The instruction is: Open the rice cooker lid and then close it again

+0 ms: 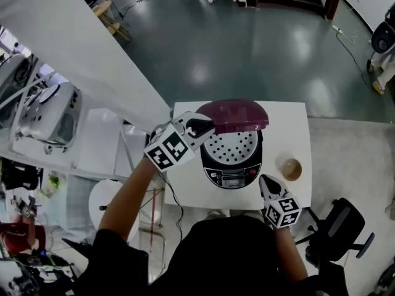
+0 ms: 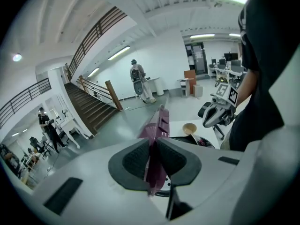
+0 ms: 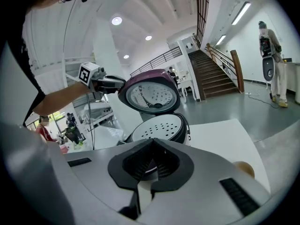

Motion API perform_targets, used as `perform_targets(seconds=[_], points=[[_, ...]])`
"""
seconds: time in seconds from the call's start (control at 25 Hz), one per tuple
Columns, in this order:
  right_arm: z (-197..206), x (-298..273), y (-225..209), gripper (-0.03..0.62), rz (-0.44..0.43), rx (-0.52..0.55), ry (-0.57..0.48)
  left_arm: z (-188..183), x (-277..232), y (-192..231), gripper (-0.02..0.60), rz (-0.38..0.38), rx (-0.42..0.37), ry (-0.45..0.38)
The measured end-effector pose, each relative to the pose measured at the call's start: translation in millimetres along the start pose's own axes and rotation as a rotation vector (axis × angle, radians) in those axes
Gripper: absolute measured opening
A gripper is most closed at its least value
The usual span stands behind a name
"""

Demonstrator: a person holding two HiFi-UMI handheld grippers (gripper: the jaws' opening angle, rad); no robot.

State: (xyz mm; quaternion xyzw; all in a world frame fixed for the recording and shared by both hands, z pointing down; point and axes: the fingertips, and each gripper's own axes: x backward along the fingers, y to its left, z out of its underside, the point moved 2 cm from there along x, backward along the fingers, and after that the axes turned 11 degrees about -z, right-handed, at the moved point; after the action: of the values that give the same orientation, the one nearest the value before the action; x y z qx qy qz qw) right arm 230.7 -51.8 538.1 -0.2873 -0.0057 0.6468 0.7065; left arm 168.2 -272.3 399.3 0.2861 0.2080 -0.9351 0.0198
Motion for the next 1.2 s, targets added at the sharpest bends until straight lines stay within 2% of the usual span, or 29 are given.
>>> perform_targets(seconds=[0.32,0.56,0.72,1.04,1.2], points=[[-7,2,17,0.000,0.000,-0.016,-0.037,18,1,-34,0.049,0.054,0.016,0.012],[2,6,29,0.000,-0.007,-0.007,-0.015,30,-1,-56,0.051,0.058,-0.032,0.017],[8,8,32,-0.001,-0.015,-0.012,-0.015,37,-4,-67,0.058,0.069,-0.007,0.015],[10,9,34,0.000,-0.014,-0.013,-0.016,51,-10,-87,0.064,0.094,-0.019,0.032],[11,8,34,0.000,-0.020,-0.011,-0.008,57,-12,-95,0.067,0.102,0.000,0.031]])
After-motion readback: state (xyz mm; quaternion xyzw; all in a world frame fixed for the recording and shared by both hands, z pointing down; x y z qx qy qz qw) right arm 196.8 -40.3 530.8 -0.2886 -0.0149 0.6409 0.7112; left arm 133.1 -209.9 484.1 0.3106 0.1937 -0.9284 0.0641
